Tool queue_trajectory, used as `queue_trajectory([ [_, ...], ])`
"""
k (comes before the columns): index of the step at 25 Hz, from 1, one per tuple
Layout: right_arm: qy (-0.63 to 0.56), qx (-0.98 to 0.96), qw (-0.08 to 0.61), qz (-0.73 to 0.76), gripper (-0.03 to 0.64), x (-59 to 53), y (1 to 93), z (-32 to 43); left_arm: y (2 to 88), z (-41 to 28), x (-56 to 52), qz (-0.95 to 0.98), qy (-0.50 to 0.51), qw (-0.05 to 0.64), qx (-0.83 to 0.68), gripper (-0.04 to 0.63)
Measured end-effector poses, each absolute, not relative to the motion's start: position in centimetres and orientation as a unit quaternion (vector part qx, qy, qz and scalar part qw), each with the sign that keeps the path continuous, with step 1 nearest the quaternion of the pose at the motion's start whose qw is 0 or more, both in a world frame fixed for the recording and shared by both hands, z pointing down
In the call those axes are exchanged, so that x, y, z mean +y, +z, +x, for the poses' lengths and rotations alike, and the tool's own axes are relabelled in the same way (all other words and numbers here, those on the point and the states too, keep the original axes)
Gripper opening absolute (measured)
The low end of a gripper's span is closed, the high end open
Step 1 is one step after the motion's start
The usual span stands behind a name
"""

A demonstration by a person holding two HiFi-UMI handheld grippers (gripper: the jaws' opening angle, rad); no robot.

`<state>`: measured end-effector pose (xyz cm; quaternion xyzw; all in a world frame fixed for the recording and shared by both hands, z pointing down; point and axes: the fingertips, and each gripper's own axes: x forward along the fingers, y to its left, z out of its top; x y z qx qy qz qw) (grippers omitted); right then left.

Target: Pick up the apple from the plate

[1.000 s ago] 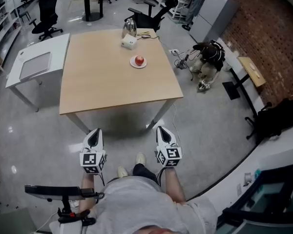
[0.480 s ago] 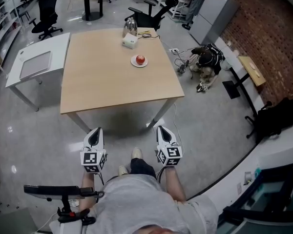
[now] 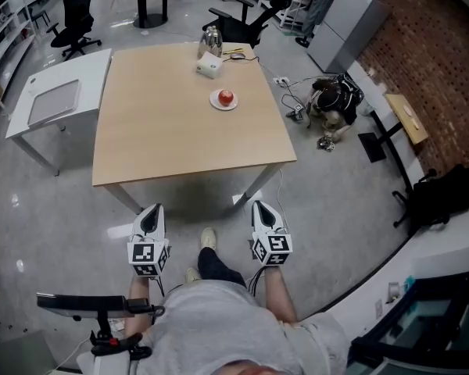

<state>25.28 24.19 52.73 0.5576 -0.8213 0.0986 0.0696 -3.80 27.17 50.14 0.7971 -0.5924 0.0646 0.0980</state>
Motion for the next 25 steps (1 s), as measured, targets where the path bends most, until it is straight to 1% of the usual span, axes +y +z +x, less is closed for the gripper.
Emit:
queue_trajectory([
  [13, 0.110, -0.814, 0.063, 0.567, 0.006, 13.0, 54.0, 28.1, 50.6, -0.4, 14.8, 0.811, 0.080, 0.094, -0.571, 0.018],
  [25, 0.113, -0.823, 0.057, 0.554, 0.006, 4.8, 53.9, 29.5, 50.1, 1.5, 7.3, 0.804, 0.091, 0.091, -0.580, 0.018],
])
